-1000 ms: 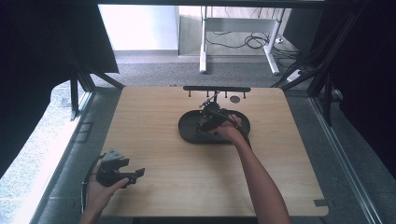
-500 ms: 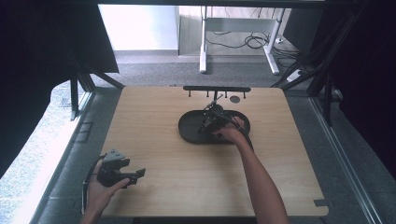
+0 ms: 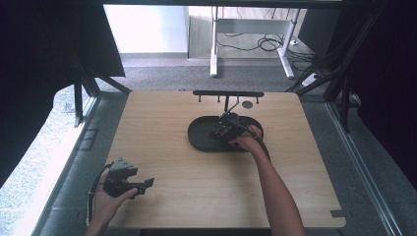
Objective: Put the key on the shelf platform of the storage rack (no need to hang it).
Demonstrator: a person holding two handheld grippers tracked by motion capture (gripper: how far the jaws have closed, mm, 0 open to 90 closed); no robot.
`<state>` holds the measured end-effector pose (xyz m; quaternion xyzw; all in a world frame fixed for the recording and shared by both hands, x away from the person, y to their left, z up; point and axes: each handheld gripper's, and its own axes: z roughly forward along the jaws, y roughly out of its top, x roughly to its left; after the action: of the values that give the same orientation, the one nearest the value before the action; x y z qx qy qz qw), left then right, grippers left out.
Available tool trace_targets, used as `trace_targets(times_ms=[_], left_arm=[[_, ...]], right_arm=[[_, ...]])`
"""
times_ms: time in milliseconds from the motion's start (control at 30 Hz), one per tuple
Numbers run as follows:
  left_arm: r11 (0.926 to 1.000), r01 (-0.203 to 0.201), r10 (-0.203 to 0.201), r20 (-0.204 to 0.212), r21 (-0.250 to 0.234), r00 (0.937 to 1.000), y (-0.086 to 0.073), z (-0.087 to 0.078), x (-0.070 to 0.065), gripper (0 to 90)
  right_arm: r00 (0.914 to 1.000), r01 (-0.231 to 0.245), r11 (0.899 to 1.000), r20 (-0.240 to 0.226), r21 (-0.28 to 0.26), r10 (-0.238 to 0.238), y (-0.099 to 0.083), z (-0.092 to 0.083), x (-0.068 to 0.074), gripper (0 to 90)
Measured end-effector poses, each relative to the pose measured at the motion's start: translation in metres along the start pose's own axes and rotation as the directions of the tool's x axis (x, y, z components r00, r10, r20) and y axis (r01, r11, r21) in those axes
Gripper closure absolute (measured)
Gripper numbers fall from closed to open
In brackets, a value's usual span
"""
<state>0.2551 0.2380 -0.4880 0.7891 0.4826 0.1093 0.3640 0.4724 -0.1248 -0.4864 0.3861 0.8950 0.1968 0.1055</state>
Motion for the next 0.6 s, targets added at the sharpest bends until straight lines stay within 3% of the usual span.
trace_targets(times_ms=[333, 367, 600], left_arm=[[1.0000, 0.000, 0.000, 0.001, 0.000, 1.0000, 0.0000, -0.0001, 0.0000, 21.4], [1.0000, 0.000, 0.000, 0.000, 0.001, 1.0000, 0.0001, 0.0001, -0.0005, 21.4], [1.0000, -0.005, 0.005, 0.004, 0.003, 1.0000, 0.0004, 0.0008, -0.0018, 21.4]], right_arm=[[0.9996, 0.006, 0.999, 0.027, 0.033, -0.007, -0.0044, 0.0060, -0.0038, 47.6], [0.9995, -0.014, 1.000, 0.028, 0.023, 0.013, -0.0045, 0.0051, -0.0042, 45.9], [0.9993, -0.012, 1.000, 0.035, -0.005, 0.012, -0.0039, -0.0018, -0.0035, 42.0]])
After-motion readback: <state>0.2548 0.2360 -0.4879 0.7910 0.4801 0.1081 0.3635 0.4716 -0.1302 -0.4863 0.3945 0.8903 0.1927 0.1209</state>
